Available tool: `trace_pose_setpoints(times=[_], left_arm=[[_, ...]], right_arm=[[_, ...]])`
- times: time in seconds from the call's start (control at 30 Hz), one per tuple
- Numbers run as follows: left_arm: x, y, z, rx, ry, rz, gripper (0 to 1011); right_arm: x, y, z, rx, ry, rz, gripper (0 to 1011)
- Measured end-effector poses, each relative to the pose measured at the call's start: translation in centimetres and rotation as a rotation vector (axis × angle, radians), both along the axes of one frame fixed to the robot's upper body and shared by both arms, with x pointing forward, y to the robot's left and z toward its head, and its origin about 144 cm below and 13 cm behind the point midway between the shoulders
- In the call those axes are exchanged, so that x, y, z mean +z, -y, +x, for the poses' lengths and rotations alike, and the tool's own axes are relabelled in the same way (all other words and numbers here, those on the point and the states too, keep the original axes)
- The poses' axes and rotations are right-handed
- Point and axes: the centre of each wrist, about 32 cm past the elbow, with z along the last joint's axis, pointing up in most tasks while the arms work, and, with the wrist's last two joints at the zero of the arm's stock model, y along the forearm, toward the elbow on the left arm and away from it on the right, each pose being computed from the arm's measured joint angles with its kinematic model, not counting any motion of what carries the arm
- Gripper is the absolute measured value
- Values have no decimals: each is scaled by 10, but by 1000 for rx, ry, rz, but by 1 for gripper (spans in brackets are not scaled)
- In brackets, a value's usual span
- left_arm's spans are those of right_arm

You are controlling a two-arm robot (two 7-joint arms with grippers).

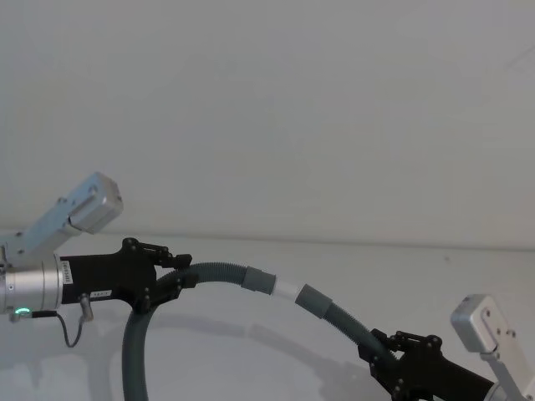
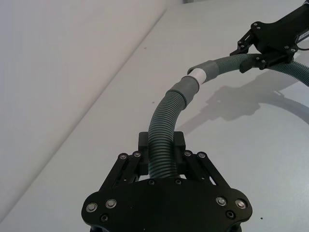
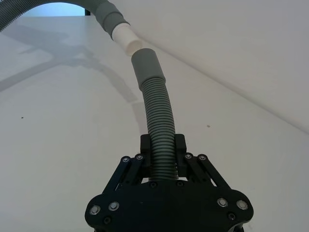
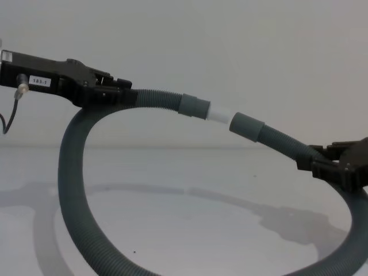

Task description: Use both hands to pick up one end of the pipe from the table, align the ends, and insert them.

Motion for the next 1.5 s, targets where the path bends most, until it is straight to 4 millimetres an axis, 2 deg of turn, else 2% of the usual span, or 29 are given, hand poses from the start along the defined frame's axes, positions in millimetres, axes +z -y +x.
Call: trace_pose_setpoints(times=[1.5], left_arm=[[11, 8, 5, -45, -2, 29, 272]], right_arm=[[3, 17, -8, 53, 13, 38, 258]])
